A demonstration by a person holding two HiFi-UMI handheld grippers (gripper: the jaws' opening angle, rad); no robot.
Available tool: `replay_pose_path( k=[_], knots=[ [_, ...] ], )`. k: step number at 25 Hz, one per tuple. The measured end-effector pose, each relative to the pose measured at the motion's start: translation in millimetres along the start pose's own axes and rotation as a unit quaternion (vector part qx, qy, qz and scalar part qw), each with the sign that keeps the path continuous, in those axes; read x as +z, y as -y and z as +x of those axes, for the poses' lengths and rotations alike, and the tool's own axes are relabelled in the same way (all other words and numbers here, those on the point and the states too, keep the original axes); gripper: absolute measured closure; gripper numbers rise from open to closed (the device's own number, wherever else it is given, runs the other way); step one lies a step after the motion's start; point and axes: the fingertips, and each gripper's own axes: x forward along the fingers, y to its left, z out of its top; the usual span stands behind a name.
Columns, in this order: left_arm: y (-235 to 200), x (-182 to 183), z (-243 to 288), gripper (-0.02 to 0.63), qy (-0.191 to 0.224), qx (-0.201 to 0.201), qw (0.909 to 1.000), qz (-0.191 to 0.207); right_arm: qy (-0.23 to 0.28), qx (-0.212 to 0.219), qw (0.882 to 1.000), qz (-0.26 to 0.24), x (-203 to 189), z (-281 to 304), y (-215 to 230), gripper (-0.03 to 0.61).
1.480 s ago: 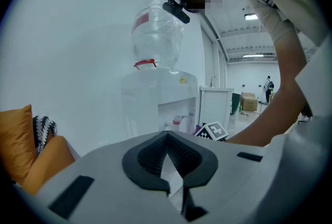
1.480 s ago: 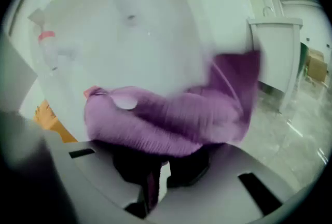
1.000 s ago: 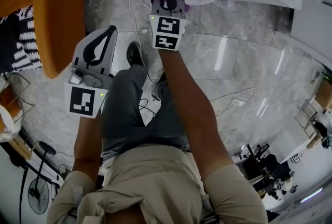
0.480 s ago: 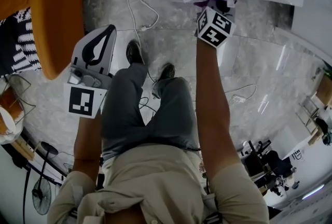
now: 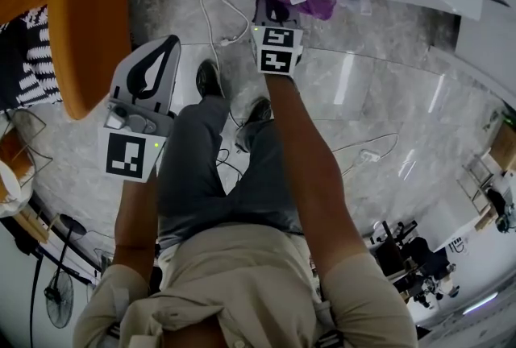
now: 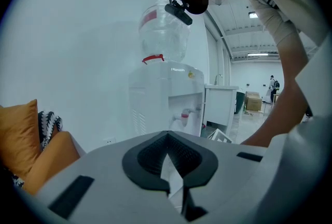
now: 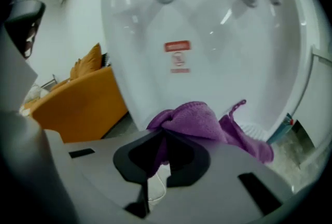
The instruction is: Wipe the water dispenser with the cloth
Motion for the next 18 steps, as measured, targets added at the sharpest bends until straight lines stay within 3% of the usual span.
replay_pose_path(
  k=[2,5,10,14,18],
  knots=[
    [0.7,-1.3,-1.9,0.598,-0.002,0.002,1.0000,0.000,0.004,0.035,0.999,-0.018,2.8,2.3,-32.0,0.548],
    [0.7,0.3,-3.0,0.598,0.000,0.004,1.0000,-0.001,0.007,0.033,0.999,-0.007,3.4,4.2,-31.3,0.548],
    [2.0,-1.5,-0.9,0.598,-0.002,0.005,1.0000,-0.002,0.012,-0.062,0.998,0.023,-4.5,-5.5,50.0,0.548],
    [6.8,-1.4,1.6,0.598,0.000,-0.001,1.0000,-0.001,0.010,-0.158,0.986,0.059,-12.5,-27.4,134.6,0.548],
    [10.0,-2.1,4.3,0.598,0.000,-0.006,1.0000,-0.002,0.003,-0.165,0.985,0.048,-14.5,-31.2,148.9,0.548]
  ],
)
